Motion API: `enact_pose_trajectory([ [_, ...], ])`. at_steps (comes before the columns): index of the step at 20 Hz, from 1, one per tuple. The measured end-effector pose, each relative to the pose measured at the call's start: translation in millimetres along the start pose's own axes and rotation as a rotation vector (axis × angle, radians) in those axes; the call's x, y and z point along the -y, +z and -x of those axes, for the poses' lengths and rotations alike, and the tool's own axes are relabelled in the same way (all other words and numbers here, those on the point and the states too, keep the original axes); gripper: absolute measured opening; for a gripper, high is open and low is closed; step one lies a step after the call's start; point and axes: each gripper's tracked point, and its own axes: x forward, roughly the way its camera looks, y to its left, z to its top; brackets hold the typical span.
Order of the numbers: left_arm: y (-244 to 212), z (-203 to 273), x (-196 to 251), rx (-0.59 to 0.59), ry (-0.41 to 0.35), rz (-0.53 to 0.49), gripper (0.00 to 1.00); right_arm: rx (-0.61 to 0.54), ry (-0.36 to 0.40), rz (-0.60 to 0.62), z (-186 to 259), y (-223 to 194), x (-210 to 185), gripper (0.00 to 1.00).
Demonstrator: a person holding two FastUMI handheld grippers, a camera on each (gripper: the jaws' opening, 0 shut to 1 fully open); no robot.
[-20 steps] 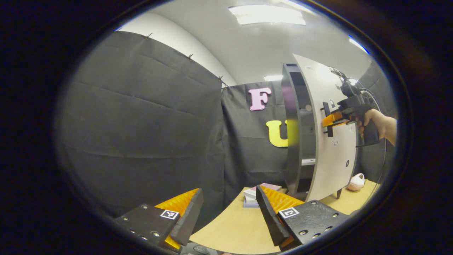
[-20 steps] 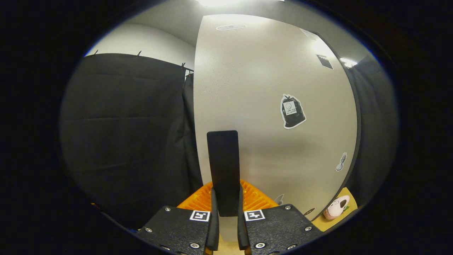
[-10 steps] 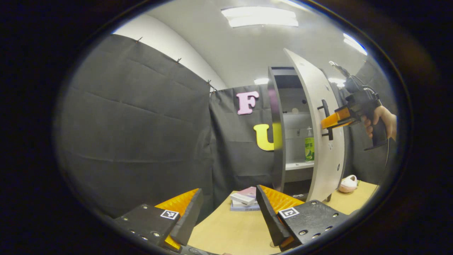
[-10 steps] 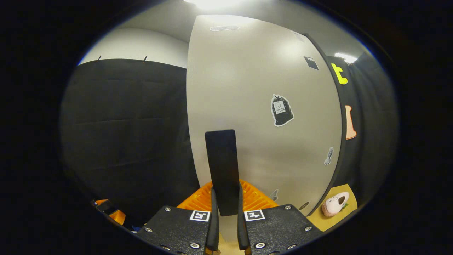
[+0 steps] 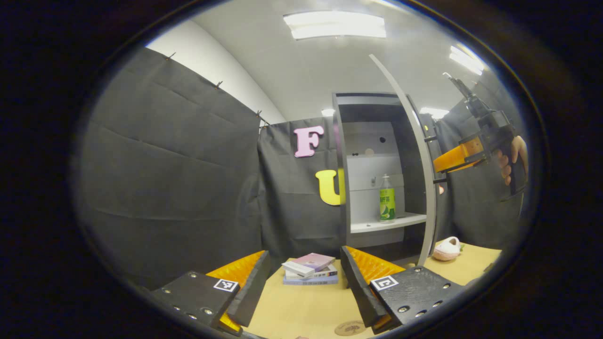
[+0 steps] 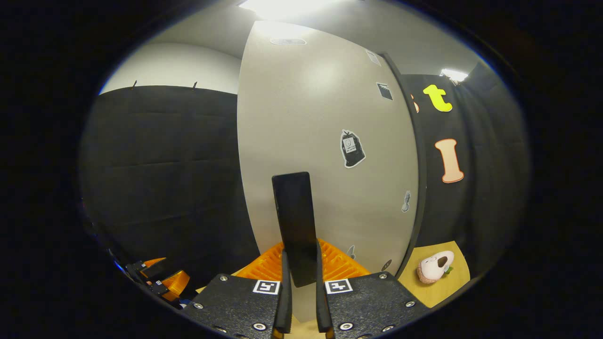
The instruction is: Open the cabinet door with the right hand, grasp the bottle in the cabinet with the left hand and place it on the coaster, then close the cabinet door with the right hand.
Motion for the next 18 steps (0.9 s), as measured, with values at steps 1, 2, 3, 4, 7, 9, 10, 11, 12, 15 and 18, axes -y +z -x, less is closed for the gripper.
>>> enact_pose_trajectory([
  [1,0,0,10,-0.001,-0.013,0.003,0.91,0.001,-0.003,-0.001,1,0,2,0.20],
  [2,-1,1,18,-0.002,-0.026,0.005,0.91,0.001,-0.007,-0.002,4,0,4,0.20],
  [3,0,1,27,-0.001,-0.038,0.009,0.91,0.000,-0.009,0.001,6,-1,6,0.20],
  [4,-1,-1,36,0.001,-0.050,0.012,0.91,0.000,-0.012,0.002,9,0,8,0.20],
  [7,0,-3,56,0.005,-0.074,0.017,0.86,0.001,-0.017,-0.006,15,1,13,0.20],
  [9,1,-3,67,0.007,-0.086,0.015,0.91,0.002,-0.020,-0.011,20,1,16,0.20],
  [10,1,-2,72,0.008,-0.089,0.014,0.86,0.005,-0.023,-0.012,22,1,18,0.20],
  [11,2,-1,77,0.009,-0.094,0.014,0.91,0.006,-0.025,-0.010,24,1,20,0.20],
  [12,1,-2,83,0.009,-0.099,0.018,0.86,0.009,-0.028,-0.007,26,2,22,0.20],
  [15,0,-1,100,0.005,-0.113,0.033,0.86,0.013,-0.039,-0.012,30,3,29,0.20],
  [18,2,1,115,0.004,-0.122,0.027,0.91,0.021,-0.054,-0.017,34,4,36,0.20],
])
